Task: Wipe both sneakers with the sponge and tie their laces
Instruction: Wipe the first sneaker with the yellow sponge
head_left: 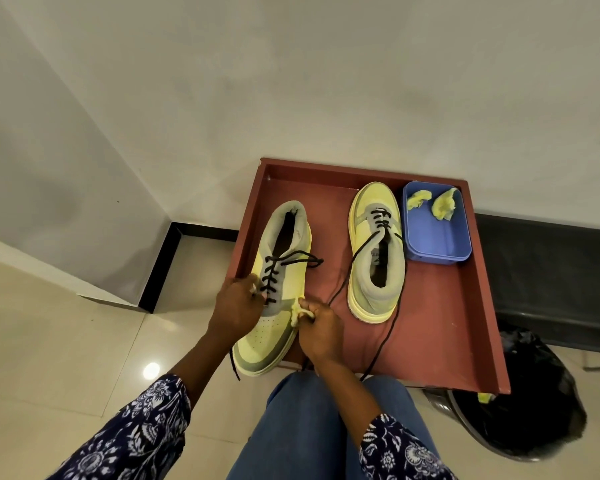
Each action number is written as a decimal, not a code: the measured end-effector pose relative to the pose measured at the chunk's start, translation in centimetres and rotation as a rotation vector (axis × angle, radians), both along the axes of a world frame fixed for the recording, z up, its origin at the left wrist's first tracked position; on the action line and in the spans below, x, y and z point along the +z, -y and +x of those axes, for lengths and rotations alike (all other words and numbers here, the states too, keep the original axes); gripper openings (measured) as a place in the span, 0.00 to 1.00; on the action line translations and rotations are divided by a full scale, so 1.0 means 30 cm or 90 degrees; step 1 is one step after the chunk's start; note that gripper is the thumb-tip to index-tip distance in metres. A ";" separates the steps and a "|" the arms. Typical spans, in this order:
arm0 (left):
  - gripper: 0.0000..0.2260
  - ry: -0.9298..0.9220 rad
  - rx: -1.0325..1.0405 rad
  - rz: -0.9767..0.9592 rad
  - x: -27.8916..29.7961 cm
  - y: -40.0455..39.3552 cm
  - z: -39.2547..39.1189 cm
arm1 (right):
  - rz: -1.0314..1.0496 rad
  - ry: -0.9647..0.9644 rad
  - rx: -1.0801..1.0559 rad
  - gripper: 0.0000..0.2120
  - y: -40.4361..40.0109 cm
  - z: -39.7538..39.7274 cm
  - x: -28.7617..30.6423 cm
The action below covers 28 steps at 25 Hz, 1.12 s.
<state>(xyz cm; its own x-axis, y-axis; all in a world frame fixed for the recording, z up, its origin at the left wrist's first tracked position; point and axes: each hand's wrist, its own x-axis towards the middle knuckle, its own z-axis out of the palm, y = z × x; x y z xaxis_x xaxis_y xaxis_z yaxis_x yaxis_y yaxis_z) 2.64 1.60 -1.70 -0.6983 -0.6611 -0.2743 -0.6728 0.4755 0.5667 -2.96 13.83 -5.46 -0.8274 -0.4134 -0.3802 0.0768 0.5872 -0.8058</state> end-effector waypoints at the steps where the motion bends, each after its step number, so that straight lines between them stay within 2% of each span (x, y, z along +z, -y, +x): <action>1: 0.14 -0.039 0.049 -0.011 0.012 -0.007 -0.016 | -0.005 0.006 0.006 0.15 -0.005 -0.005 0.001; 4: 0.13 -0.168 0.172 -0.056 0.047 -0.007 -0.097 | -0.026 0.017 0.003 0.14 -0.014 -0.012 -0.002; 6: 0.14 -0.201 0.169 -0.072 0.058 0.001 -0.155 | -0.048 0.027 -0.014 0.13 -0.018 -0.012 -0.005; 13: 0.21 -0.157 0.080 -0.076 -0.001 0.015 -0.197 | -0.134 0.019 -0.123 0.14 -0.035 -0.047 0.014; 19: 0.22 -0.141 -0.009 -0.049 -0.021 0.004 -0.143 | -0.200 -0.099 -0.214 0.13 0.013 -0.149 0.071; 23: 0.20 -0.158 -0.014 -0.050 -0.044 0.013 -0.134 | -0.133 -0.092 -0.177 0.13 0.083 -0.232 0.059; 28: 0.16 -0.174 -0.011 -0.063 -0.059 0.007 -0.127 | -0.063 -0.053 -0.052 0.17 0.122 -0.236 0.016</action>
<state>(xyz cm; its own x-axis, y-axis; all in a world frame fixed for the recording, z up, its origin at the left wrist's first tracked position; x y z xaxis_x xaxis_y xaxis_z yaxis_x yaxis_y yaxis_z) -1.15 1.38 -3.47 -0.7490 -0.6625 -0.0085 -0.4925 0.5481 0.6760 -10.04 10.16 -4.98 -0.8870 -0.3751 -0.2694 0.0520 0.4985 -0.8653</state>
